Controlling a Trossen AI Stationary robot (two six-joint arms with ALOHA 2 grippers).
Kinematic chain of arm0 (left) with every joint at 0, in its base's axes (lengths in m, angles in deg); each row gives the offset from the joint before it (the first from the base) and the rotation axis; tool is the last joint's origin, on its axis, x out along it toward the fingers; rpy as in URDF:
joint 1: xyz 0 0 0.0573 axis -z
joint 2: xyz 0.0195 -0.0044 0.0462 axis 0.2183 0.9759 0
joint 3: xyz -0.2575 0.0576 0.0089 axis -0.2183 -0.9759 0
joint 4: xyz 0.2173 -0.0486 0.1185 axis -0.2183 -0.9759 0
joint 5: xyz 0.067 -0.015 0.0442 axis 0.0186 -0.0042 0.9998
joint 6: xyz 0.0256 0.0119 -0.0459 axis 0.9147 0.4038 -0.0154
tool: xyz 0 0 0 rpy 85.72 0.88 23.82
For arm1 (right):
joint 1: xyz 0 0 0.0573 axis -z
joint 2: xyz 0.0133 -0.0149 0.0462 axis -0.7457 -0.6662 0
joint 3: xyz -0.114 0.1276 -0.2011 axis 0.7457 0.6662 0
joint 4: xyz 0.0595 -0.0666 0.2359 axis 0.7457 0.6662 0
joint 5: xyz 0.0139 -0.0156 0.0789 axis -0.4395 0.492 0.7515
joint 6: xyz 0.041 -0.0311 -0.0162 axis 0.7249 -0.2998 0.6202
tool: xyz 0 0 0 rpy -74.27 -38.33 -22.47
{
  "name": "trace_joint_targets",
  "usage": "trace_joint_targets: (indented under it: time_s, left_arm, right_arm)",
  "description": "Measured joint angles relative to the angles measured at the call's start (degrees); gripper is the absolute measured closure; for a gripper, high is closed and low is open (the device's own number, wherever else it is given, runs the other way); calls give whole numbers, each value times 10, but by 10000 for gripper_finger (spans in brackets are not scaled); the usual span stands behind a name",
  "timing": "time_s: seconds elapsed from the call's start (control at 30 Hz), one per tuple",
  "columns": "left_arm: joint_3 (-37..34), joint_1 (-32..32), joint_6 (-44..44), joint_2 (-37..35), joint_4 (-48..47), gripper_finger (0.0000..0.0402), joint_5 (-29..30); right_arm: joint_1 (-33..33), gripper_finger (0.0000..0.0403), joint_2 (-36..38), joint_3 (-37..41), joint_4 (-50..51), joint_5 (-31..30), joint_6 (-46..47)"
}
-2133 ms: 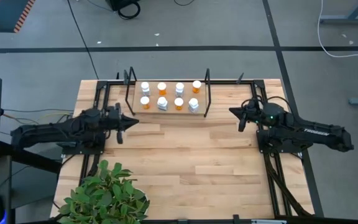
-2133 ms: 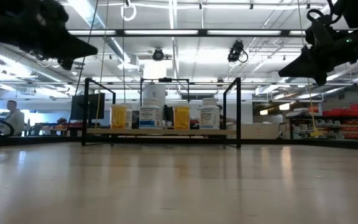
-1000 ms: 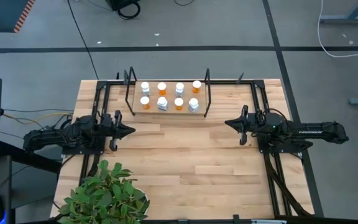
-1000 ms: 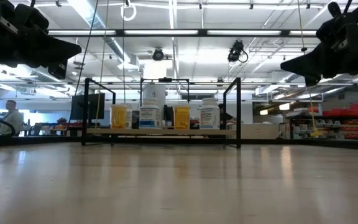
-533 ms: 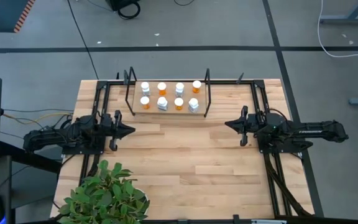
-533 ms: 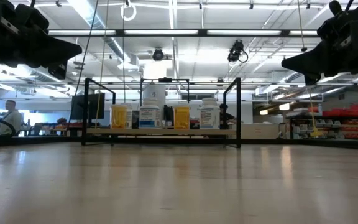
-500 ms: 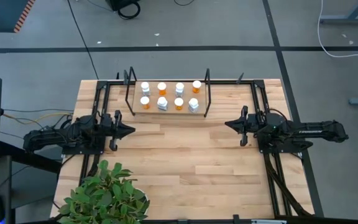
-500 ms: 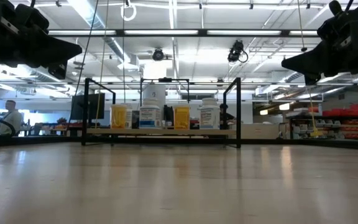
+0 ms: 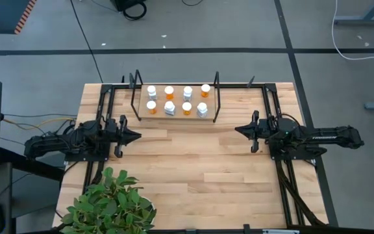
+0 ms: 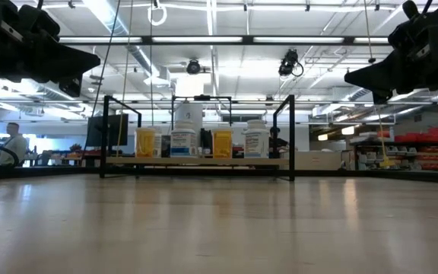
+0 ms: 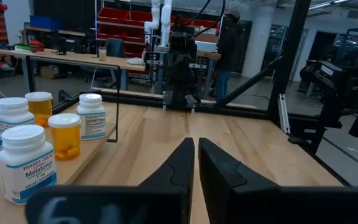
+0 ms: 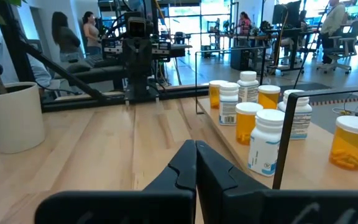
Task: Pick and place medicine bottles onto shelf by color
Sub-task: Return to Home Position
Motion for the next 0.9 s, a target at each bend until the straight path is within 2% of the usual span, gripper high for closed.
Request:
trace_joint_targets:
  time_s: [0.37,0.7,0.9]
  left_arm:
    - [0,0,0,0,0,361,0]
    - [0,0,0,0,0,374,0]
    - [0,0,0,0,0,366,0]
  right_arm:
    - [0,397,0,0,0,0,0]
    - [0,397,0,0,0,0,0]
    - [0,397,0,0,0,0,0]
